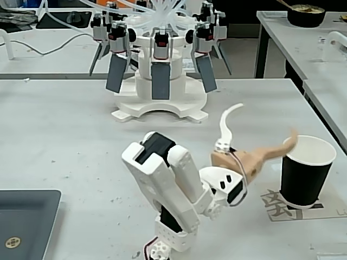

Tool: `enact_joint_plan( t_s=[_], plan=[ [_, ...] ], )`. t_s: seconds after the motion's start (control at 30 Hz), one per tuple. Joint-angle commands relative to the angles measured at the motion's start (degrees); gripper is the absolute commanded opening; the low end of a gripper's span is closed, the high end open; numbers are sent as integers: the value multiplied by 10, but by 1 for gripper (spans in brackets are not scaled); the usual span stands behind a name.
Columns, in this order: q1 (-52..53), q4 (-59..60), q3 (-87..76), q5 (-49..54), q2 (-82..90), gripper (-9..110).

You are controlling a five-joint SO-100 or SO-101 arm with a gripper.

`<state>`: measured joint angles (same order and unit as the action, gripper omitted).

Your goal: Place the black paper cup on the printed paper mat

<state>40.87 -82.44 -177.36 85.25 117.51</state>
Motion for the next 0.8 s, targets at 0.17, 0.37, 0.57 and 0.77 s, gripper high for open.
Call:
enact_joint_plan(
  t_s=[0.17, 0.37, 0.57, 0.77],
  plan=[
    [-143, 18, -6, 3, 62, 22],
    [-257, 40, -3, 15, 69, 22],
    [-356, 64, -1, 34, 62, 21],
    [-411, 75, 48, 57, 5, 21]
  ],
)
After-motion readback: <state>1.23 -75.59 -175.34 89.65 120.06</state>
